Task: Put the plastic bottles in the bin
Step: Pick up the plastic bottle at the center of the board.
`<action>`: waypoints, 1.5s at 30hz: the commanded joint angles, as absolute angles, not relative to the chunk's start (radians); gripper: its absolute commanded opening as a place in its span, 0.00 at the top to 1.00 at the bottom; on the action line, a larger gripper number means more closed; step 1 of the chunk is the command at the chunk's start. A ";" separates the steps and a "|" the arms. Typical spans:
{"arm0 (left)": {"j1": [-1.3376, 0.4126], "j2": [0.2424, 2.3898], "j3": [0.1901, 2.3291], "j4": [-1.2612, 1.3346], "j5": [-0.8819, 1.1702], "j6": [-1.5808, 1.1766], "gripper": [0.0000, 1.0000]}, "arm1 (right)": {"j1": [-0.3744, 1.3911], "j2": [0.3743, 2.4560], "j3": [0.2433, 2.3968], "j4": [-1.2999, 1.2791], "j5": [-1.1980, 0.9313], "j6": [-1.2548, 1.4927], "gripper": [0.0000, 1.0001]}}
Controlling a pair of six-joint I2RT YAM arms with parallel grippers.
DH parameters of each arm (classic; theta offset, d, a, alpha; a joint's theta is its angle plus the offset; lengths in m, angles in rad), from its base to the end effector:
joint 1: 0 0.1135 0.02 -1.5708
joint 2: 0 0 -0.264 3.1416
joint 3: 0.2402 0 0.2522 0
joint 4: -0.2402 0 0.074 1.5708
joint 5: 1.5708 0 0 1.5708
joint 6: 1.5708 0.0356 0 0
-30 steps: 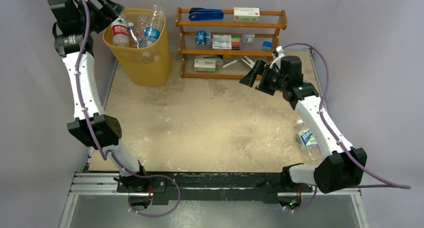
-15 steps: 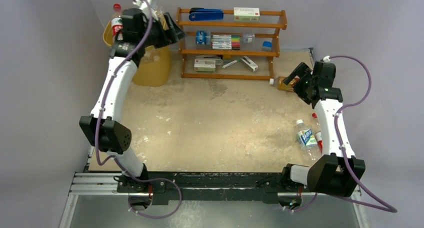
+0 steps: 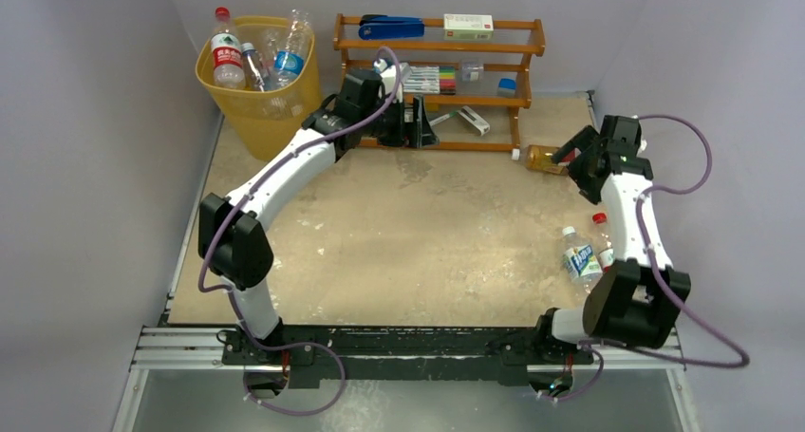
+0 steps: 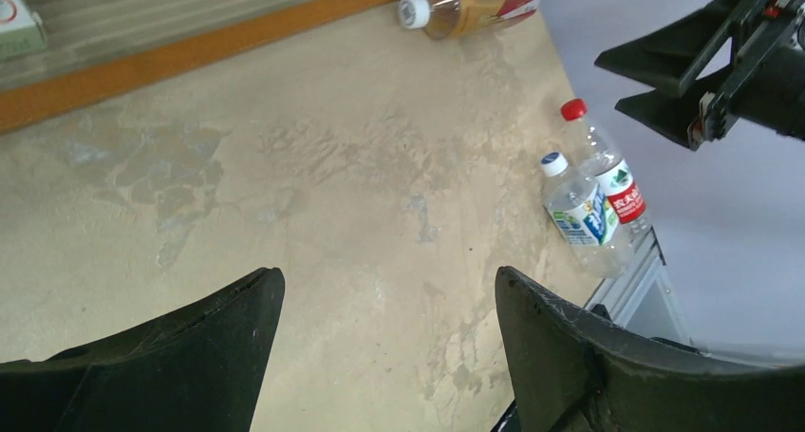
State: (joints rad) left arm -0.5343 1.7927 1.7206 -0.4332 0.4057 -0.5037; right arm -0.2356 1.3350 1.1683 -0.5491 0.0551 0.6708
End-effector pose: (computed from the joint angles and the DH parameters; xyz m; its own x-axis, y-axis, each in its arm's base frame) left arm 0.3544 -0.2260 0.3616 -0.7342 -0.0809 -0.6741 0.4690 0.6575 -0.5897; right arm 0.2840 -0.0702 0.3168 -0.3298 0.7175 -0.6135 0.6109 0.6577 0.4407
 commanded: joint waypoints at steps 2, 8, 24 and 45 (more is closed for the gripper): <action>-0.526 1.766 1.677 -0.350 0.377 -0.498 0.19 | -0.263 1.498 1.285 -0.549 0.066 0.755 0.00; -0.526 1.734 1.629 -0.338 0.380 -0.502 0.19 | -0.267 1.676 1.388 -0.546 0.060 0.850 0.00; -0.526 1.684 1.527 -0.315 0.374 -0.492 0.20 | -0.274 1.991 1.675 -0.610 0.016 1.094 0.00; -0.526 1.682 1.518 -0.318 0.379 -0.494 0.21 | -0.275 2.176 1.781 -0.672 0.043 1.071 0.03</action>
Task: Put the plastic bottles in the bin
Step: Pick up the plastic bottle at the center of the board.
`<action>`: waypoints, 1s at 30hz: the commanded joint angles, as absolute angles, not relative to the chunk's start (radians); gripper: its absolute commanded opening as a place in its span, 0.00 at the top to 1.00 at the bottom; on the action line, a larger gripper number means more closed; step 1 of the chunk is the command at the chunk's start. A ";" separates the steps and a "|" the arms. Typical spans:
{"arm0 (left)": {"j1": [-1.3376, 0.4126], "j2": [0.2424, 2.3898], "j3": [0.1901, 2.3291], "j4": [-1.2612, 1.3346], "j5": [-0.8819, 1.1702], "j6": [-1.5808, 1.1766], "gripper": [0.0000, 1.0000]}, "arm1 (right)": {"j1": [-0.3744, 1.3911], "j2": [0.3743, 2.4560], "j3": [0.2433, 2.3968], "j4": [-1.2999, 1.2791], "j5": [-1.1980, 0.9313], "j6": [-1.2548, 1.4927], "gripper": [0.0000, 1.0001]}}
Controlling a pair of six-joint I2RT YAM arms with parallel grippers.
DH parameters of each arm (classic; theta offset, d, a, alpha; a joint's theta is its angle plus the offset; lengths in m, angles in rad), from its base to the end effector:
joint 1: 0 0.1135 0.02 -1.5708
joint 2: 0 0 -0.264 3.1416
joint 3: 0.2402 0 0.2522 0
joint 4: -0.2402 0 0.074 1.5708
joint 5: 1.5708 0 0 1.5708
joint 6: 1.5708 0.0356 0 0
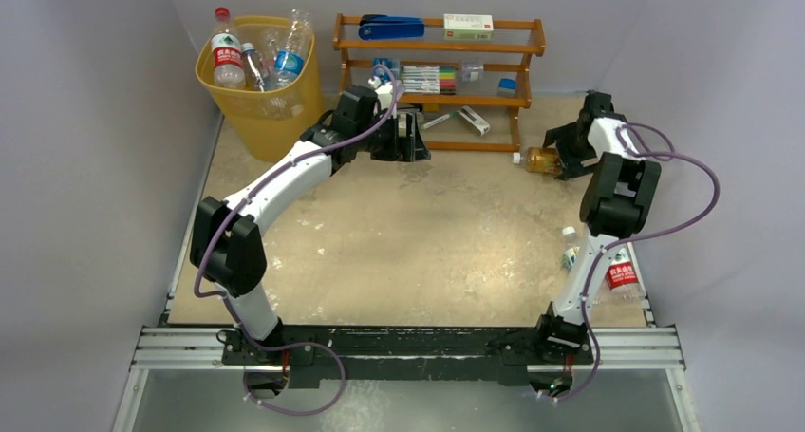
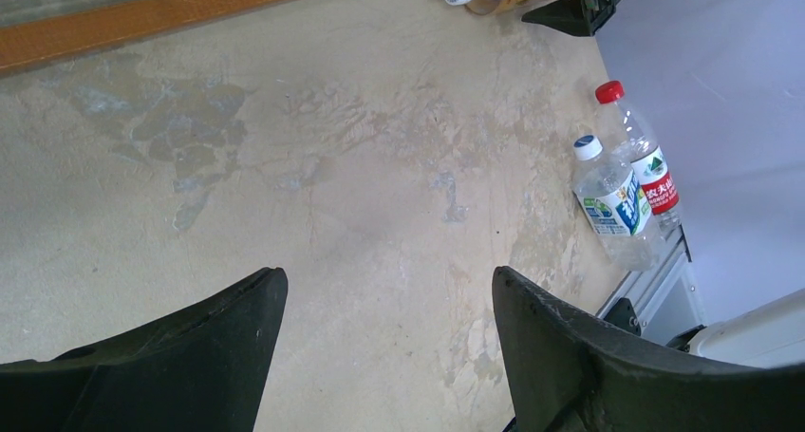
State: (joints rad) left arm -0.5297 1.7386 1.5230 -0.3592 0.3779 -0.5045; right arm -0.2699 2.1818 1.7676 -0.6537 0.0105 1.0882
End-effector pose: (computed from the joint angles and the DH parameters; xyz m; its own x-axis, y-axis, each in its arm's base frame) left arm 0.3438 -0.2165 0.3218 -0.7669 -0.0716 -0.6378 0.4183 0.6979 -0.5813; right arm 0.4555 -0.1264 0.1900 -0.1514 0.9609 -0.2318 0.8740 0.2397 0.4227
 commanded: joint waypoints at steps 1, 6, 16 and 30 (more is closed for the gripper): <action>-0.526 1.684 1.519 -0.318 0.380 -0.496 0.21 | -0.275 2.172 1.772 -0.664 0.043 1.065 0.05; -0.526 1.687 1.513 -0.302 0.403 -0.515 0.22 | -0.274 2.105 1.682 -0.595 0.082 1.007 0.26; -0.529 1.635 1.414 -0.144 0.554 -0.632 0.21 | -0.267 1.841 1.380 -0.430 0.027 0.832 0.53; -0.571 1.646 1.285 0.136 0.636 -0.823 0.14 | -0.049 1.426 1.160 -0.356 -0.091 0.760 0.50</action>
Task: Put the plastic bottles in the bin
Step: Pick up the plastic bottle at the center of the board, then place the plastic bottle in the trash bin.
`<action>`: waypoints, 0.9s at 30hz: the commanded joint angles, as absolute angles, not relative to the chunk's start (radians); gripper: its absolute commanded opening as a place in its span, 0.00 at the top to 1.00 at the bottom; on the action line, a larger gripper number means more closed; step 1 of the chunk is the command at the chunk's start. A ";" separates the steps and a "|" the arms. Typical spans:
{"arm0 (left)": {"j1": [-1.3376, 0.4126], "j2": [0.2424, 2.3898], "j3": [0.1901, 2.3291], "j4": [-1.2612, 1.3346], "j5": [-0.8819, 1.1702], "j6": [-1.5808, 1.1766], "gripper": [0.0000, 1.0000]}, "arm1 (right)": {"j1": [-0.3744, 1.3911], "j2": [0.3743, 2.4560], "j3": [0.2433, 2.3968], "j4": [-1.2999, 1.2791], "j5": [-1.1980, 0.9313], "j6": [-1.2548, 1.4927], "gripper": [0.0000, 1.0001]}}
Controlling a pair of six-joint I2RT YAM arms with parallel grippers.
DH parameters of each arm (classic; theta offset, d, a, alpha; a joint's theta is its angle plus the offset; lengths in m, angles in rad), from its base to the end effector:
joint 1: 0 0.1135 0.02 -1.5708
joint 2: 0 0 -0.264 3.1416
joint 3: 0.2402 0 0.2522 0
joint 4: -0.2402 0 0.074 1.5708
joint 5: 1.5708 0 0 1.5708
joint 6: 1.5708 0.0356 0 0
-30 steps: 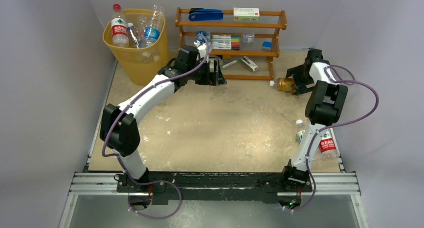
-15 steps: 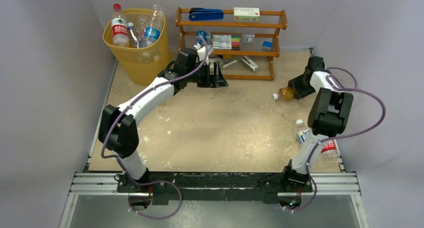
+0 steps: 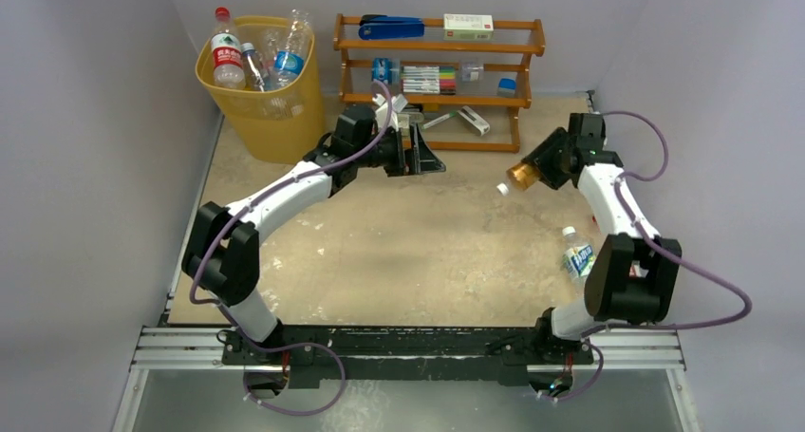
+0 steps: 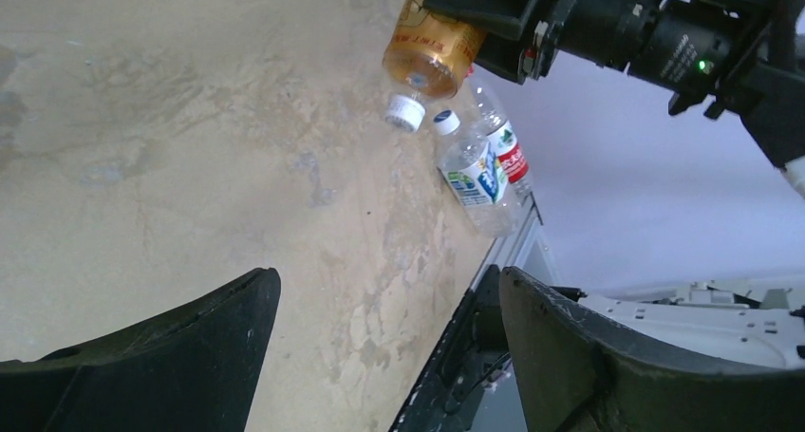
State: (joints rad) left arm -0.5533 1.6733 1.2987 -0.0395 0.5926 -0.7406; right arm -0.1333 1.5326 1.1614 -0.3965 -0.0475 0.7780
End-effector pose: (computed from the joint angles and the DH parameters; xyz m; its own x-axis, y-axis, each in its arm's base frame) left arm 0.3228 -0.2228 0.3007 -0.8403 -0.1388 -0.5241 0.4118 0.4652 -0.7836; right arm 0.3360 -0.0434 0.2683 -0.4209 0.7638 -0.4894 0.5536 0.6436 0.5285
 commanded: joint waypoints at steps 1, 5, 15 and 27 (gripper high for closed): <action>-0.577 1.647 1.284 0.147 0.634 -0.829 0.14 | -0.022 1.402 1.160 -0.348 -0.100 0.760 0.50; -0.595 1.652 1.276 0.206 0.629 -0.855 0.14 | 0.054 1.351 1.172 -0.311 -0.184 0.761 0.49; -0.620 1.644 1.234 0.299 0.583 -0.866 0.15 | 0.111 1.387 1.272 -0.260 -0.436 0.737 0.48; -0.647 1.645 1.258 0.233 0.489 -0.783 0.15 | 0.189 1.421 1.306 -0.206 -0.520 0.771 0.46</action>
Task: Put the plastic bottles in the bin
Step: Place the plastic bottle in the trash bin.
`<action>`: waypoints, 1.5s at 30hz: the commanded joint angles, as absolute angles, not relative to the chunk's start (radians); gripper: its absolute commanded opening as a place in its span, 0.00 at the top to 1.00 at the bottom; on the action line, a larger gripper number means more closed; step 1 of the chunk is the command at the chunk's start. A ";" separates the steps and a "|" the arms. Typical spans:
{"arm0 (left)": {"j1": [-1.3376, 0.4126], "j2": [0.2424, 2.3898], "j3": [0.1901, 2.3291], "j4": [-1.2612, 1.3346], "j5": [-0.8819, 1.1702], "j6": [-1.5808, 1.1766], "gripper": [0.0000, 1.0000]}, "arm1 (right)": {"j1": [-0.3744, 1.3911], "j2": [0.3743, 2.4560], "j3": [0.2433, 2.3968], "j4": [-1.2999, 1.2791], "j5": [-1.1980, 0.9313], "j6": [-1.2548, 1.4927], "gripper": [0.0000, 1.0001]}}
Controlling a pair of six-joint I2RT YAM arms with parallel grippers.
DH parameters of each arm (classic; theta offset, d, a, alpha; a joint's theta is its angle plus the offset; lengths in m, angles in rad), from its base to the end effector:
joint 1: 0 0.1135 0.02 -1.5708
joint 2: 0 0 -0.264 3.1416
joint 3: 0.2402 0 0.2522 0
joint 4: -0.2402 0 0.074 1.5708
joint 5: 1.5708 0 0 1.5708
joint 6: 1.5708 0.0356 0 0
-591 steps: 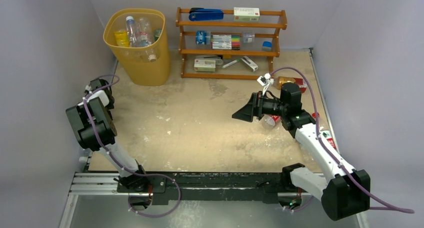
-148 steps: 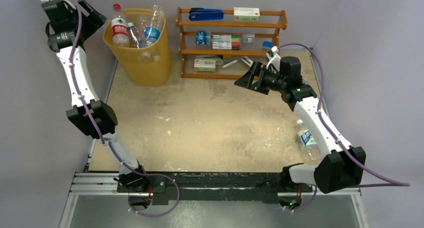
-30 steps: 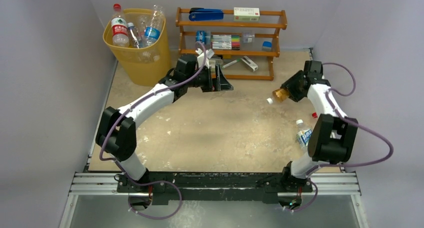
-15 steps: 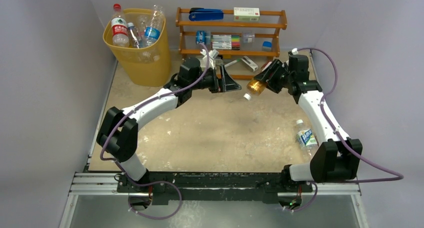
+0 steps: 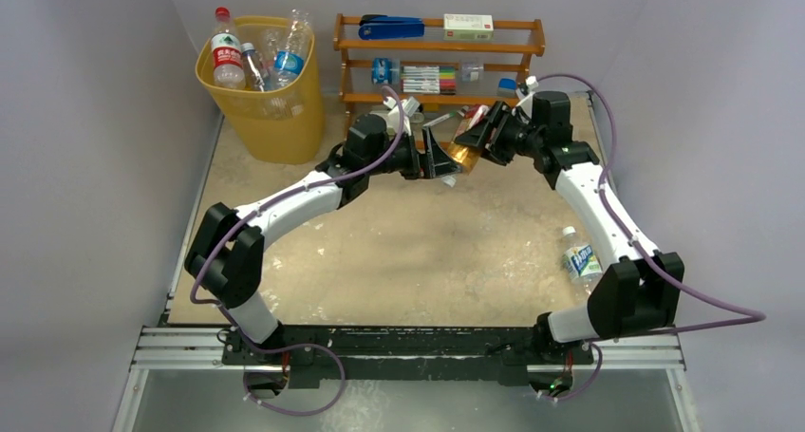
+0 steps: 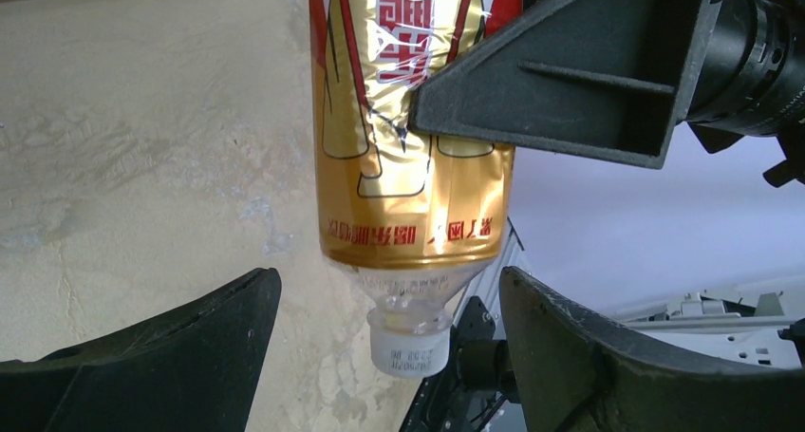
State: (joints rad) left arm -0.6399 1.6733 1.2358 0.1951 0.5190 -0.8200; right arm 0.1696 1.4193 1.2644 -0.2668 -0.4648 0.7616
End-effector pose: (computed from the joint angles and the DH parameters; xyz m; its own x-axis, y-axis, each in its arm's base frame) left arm 0.3072 -0.2507 0.3015 -0.7928 -0.2013 -0.5752 0.4765 0.3838 -0.7910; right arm 0.3206 0.0711 0.3526 -0.6743 0.5104 -0.5337 -0.1225 0.6354 0.7624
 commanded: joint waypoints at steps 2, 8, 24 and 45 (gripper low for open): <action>-0.649 1.646 1.256 0.243 0.487 -0.785 0.16 | 0.202 1.426 1.311 -0.208 -0.514 0.770 0.46; -0.653 1.647 1.256 0.255 0.474 -0.784 0.16 | 0.234 1.433 1.307 -0.192 -0.519 0.783 0.46; -0.653 1.643 1.250 0.271 0.433 -0.787 0.58 | 0.264 1.421 1.307 -0.187 -0.523 0.799 0.42; -0.461 1.560 1.282 0.129 0.484 -0.742 0.64 | 0.258 1.307 1.393 -0.360 -0.399 0.747 0.00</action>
